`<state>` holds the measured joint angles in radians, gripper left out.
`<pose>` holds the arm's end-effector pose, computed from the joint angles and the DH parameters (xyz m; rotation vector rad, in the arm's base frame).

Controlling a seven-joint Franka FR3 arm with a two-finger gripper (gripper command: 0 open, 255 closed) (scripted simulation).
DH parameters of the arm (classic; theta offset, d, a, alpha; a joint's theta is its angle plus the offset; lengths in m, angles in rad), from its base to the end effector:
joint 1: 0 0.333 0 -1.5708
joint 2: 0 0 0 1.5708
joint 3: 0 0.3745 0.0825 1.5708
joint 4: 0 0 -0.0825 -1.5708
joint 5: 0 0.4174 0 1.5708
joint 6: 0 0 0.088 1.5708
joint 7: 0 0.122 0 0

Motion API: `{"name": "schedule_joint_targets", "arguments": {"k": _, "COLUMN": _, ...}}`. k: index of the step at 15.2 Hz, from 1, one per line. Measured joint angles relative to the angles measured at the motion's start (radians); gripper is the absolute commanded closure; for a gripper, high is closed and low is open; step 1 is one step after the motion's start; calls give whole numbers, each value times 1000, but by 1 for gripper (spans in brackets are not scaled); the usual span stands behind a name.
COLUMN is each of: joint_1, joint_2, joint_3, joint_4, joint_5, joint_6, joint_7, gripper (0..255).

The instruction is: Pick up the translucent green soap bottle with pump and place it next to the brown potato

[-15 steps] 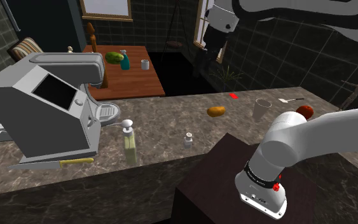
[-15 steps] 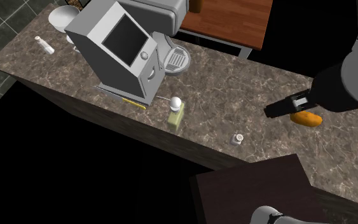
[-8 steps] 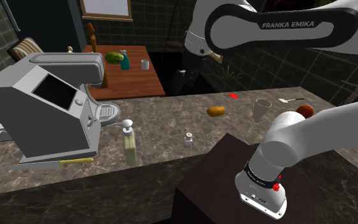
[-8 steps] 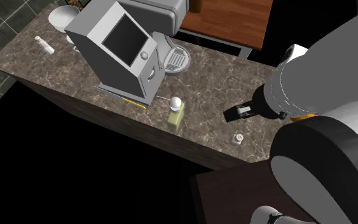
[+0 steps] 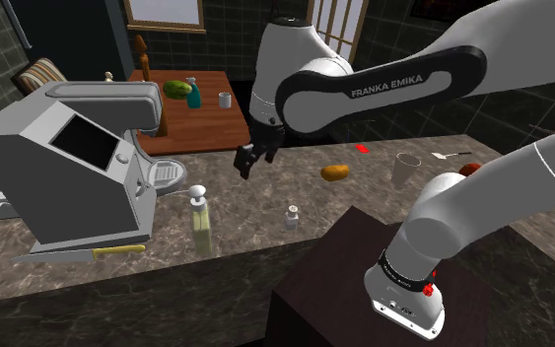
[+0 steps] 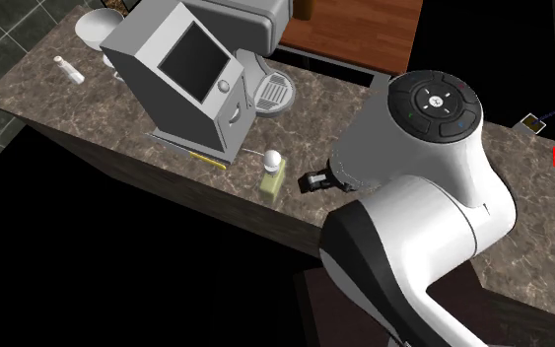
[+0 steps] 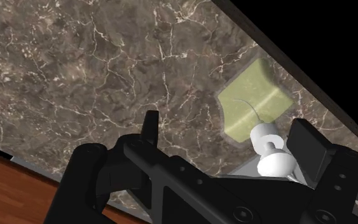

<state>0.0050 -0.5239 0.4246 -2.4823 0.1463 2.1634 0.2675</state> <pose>0.3747 0.1938 0.4946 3.1060 0.0878 0.2930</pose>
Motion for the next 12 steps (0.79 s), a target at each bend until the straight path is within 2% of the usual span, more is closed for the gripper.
{"name": "schedule_joint_targets", "arguments": {"k": 3, "joint_1": -22, "joint_2": 102, "joint_3": 76, "joint_4": 14, "joint_5": -32, "joint_6": 81, "joint_7": 87, "gripper": 0}}
{"name": "schedule_joint_targets", "arguments": {"k": 7, "joint_1": -65, "joint_2": 253, "joint_3": 180, "joint_4": 53, "joint_5": -120, "joint_6": 172, "joint_7": 231, "gripper": 0}}
{"name": "schedule_joint_targets", "arguments": {"k": 12, "joint_1": -115, "joint_2": 490, "joint_3": 282, "joint_4": 144, "joint_5": -344, "joint_6": 242, "joint_7": 473, "gripper": 0}}
